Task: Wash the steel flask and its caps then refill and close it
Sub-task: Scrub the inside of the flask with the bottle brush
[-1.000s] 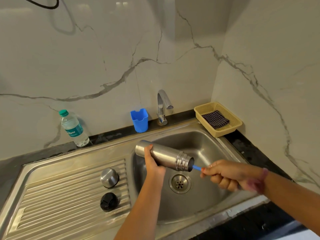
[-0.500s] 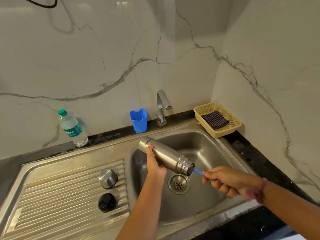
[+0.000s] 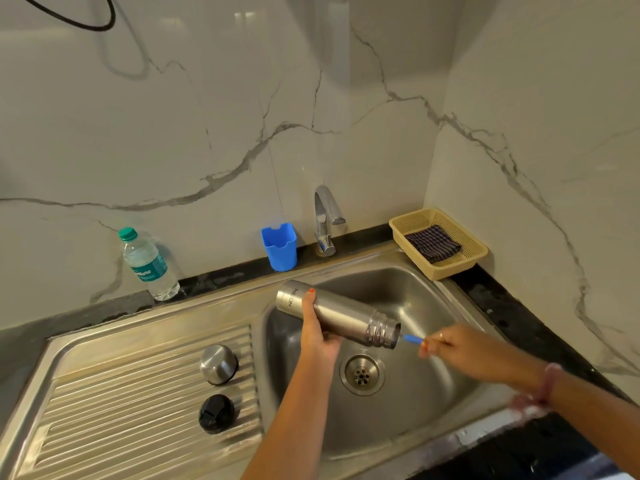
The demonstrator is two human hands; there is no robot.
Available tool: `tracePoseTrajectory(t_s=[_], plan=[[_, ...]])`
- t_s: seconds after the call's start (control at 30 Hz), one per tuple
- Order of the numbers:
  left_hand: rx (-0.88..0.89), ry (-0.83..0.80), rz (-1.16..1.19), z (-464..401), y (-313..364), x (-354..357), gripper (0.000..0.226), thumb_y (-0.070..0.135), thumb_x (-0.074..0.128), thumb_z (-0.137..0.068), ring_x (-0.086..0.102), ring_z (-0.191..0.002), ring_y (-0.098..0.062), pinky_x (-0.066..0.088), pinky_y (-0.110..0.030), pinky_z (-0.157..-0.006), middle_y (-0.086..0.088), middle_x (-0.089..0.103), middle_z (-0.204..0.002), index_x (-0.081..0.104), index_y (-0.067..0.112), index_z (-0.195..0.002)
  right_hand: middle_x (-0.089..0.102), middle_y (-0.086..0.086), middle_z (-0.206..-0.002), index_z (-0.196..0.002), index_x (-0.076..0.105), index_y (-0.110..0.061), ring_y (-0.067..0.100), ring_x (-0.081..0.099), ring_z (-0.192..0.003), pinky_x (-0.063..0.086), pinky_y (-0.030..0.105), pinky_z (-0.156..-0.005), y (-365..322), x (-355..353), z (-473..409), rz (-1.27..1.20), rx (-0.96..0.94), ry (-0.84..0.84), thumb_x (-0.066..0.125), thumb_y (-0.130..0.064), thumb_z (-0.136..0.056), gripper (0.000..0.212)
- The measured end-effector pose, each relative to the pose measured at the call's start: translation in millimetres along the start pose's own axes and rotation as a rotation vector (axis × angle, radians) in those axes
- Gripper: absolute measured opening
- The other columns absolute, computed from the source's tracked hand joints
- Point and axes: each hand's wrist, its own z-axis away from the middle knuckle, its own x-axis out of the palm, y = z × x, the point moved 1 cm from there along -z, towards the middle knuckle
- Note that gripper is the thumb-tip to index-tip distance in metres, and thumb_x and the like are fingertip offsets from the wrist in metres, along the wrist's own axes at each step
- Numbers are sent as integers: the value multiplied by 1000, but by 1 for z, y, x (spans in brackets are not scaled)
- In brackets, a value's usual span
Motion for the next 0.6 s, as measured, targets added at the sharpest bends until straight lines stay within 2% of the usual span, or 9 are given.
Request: tracePoseTrajectory(t_s=[0.07, 0.13, 0.23, 0.3, 0.37, 0.43, 0.47, 0.5, 0.6], plan=[[-2, -9, 26, -1, 2, -2, 62, 25, 78, -82, 59, -114, -42, 40, -62, -107, -22, 62, -114, 43, 15, -133, 56, -8, -65, -97, 70, -28, 2, 47, -54, 40, 16, -56, 2, -26, 6, -21, 14, -66, 43, -36, -100, 27], [-21, -20, 24, -1, 3, -1, 64, 26, 77, -83, 56, -117, -45, 39, -65, -106, -23, 61, -115, 42, 15, -135, 66, -5, -83, -97, 70, -28, 4, 56, -67, 45, 17, -68, 6, -38, 6, 34, -2, -11, 43, -37, -100, 28], [-53, -44, -5, 2, -3, 4, 60, 23, 76, -83, 57, -111, -45, 38, -66, -106, -24, 61, -113, 42, 16, -132, 56, -5, -69, -113, 62, -22, 3, 50, -55, 43, 16, -53, -2, -13, 3, 392, -40, 131, 36, -37, -102, 32], [-68, -51, -18, 3, -7, 5, 58, 22, 77, -82, 59, -102, -44, 37, -66, -106, -24, 62, -110, 42, 14, -127, 51, -6, -68, -131, 50, -23, 4, 54, -56, 52, 18, -58, -9, 13, 1, 602, -114, 221, 32, -33, -104, 34], [-77, -39, -26, 5, -7, 4, 56, 23, 78, -81, 59, -96, -43, 36, -67, -106, -23, 62, -108, 41, 13, -123, 49, -7, -69, -133, 48, -24, 5, 52, -57, 53, 18, -61, -11, 20, 2, 572, -126, 209, 32, -32, -104, 34], [-65, -34, -5, 6, -6, 1, 56, 22, 78, -83, 59, -95, -42, 38, -66, -106, -22, 61, -108, 41, 14, -123, 49, -6, -66, -110, 59, -27, 5, 48, -57, 46, 17, -56, -6, 7, 3, 378, -92, 122, 34, -39, -102, 28], [-60, -36, 9, 7, -6, 0, 56, 21, 77, -83, 59, -95, -42, 39, -65, -105, -22, 61, -108, 40, 14, -124, 49, -6, -66, -96, 59, -29, 5, 47, -56, 43, 16, -53, -6, -2, 4, 310, -68, 78, 36, -40, -101, 26], [-57, -36, 21, 7, -6, -1, 56, 19, 77, -84, 59, -94, -42, 39, -65, -104, -23, 60, -107, 40, 14, -126, 50, -6, -67, -91, 58, -29, 4, 45, -55, 39, 15, -51, -6, -10, 5, 268, -54, 58, 37, -40, -101, 26], [-60, -23, 36, 8, -12, -1, 63, 17, 76, -85, 58, -104, -43, 41, -63, -103, -23, 59, -106, 38, 15, -136, 53, -6, -71, -99, 62, -20, 5, 47, -59, 36, 15, -54, -7, -19, -2, 331, -61, 84, 36, -39, -102, 32]])
